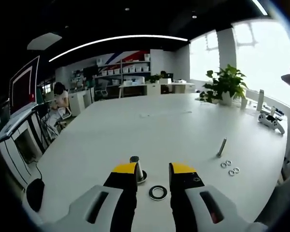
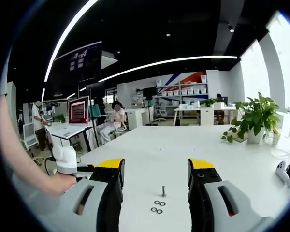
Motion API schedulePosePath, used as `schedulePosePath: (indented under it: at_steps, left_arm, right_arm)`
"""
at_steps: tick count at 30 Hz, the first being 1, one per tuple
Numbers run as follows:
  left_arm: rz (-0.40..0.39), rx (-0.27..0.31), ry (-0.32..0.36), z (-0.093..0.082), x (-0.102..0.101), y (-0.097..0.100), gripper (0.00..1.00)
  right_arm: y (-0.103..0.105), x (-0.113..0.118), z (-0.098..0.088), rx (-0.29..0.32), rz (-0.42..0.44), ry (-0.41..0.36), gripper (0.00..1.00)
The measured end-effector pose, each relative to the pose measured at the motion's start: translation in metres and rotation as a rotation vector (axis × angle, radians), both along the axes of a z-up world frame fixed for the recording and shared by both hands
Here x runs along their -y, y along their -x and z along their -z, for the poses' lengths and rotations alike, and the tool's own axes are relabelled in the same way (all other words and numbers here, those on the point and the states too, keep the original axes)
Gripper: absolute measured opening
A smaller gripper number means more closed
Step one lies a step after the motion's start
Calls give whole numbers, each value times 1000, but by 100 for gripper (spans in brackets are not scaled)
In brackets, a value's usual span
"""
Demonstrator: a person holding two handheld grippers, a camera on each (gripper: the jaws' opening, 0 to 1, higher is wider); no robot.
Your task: Place the washer onto the threaded stud by aligning its center hole with the stud, sliding it down to the base, and recovering from edge contact or off-axis alignment until the washer reaches the visible bottom stop.
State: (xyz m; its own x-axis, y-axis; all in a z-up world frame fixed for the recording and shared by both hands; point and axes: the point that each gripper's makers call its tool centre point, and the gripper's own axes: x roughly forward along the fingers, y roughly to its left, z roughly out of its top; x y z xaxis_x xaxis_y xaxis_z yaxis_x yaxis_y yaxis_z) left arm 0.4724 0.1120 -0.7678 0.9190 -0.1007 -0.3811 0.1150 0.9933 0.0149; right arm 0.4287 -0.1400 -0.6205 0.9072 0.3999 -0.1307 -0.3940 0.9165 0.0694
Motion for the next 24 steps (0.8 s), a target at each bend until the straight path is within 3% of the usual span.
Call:
schedulePosePath:
  at_steps: [24]
  left_arm:
    - [15,-43,-5,31,10,-2,26]
  right_arm:
    - [0,-1,4,-13,-3,10,55]
